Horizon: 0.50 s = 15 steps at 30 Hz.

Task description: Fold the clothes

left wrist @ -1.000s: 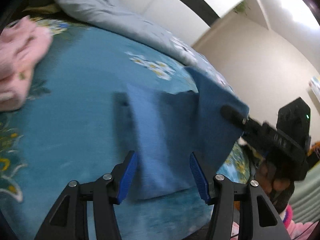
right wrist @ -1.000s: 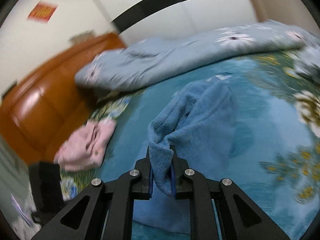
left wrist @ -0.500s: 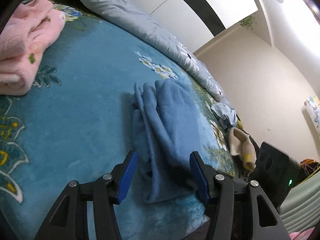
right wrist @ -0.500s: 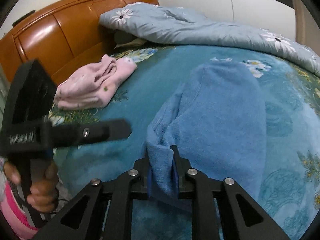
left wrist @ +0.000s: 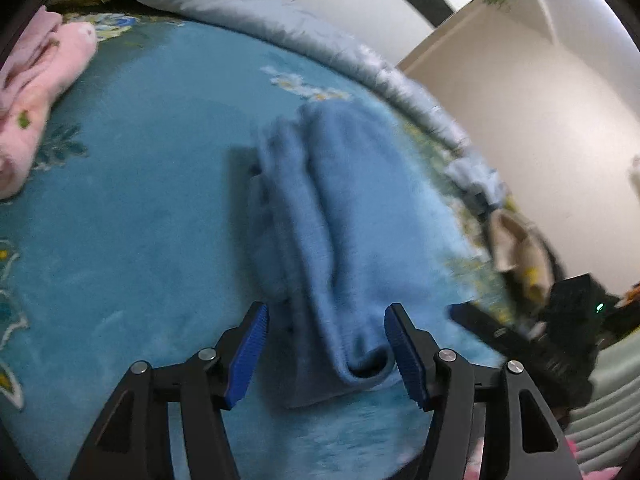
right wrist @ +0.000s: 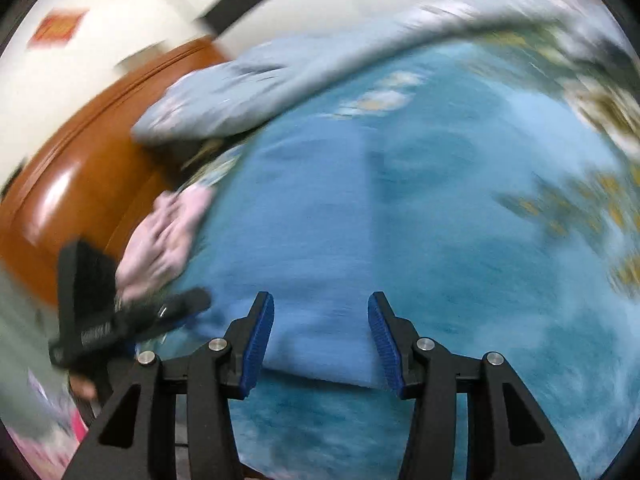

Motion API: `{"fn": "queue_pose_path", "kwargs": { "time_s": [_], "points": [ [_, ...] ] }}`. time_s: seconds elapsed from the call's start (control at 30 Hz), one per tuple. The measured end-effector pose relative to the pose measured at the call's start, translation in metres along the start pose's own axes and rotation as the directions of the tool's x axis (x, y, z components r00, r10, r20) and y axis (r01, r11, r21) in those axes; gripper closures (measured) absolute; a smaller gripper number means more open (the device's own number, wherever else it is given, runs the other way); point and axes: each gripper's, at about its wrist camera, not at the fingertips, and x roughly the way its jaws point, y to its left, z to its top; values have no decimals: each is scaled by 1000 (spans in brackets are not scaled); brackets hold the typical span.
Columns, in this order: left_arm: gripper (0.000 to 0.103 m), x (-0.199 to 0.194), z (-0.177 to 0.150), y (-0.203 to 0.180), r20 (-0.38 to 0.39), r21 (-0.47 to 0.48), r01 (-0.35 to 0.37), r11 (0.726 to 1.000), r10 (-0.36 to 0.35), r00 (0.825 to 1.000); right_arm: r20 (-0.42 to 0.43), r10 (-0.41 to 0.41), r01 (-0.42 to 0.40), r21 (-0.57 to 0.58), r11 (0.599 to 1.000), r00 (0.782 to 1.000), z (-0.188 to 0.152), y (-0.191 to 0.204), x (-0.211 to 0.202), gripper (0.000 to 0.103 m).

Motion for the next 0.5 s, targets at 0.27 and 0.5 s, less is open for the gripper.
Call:
{"fn": "queue_pose_path", "kwargs": {
  "time_s": [0.27, 0.5],
  "points": [
    [39, -27, -3, 33, 55, -80, -81, 994, 85, 995, -107, 162, -144, 155, 977, 981, -20, -20, 19, 52],
    [39, -39, -1, 42, 92, -150, -47, 988, 62, 994, -60, 286, -264, 238, 935, 956, -25, -21, 24, 48]
  ]
}}
